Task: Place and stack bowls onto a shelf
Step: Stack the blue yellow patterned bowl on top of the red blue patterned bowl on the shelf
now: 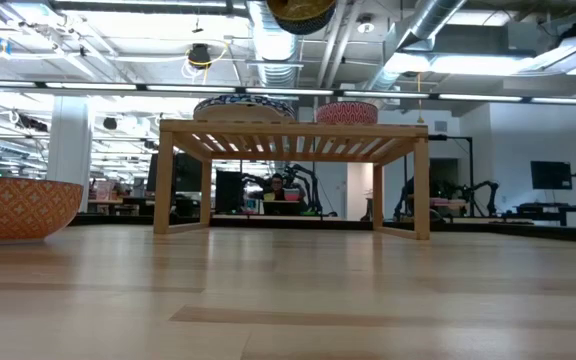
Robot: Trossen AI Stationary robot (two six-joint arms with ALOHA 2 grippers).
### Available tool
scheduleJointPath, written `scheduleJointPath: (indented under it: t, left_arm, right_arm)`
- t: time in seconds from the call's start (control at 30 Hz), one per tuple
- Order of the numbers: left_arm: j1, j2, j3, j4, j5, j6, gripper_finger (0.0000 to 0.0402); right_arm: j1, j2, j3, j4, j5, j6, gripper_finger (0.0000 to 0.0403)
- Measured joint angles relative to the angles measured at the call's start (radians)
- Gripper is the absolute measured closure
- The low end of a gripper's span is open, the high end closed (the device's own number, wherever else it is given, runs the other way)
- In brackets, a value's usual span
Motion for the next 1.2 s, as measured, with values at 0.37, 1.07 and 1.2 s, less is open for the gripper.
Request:
scheduleJointPath:
  t: [0.37,1.07,1.2]
  left_arm:
    - [0.101,-0.011,0.0,-0.101,0.091,-0.257,0.0396]
    - [0.28,-0.007,0.0,-0.426,0.754,-0.73,0.0397]
    - [0.242,-0.007,0.0,-0.427,0.642,-0.676,0.0397]
  right_arm:
    - [0.093,-0.042,0.027,-0.135,-0.07,-0.365,0.0248]
    - [0.054,-0.002,0.025,-0.297,-0.168,-0.524,0.0246]
    - [-0.014,-0.009,0.025,-0.132,-0.07,-0.217,0.0246]
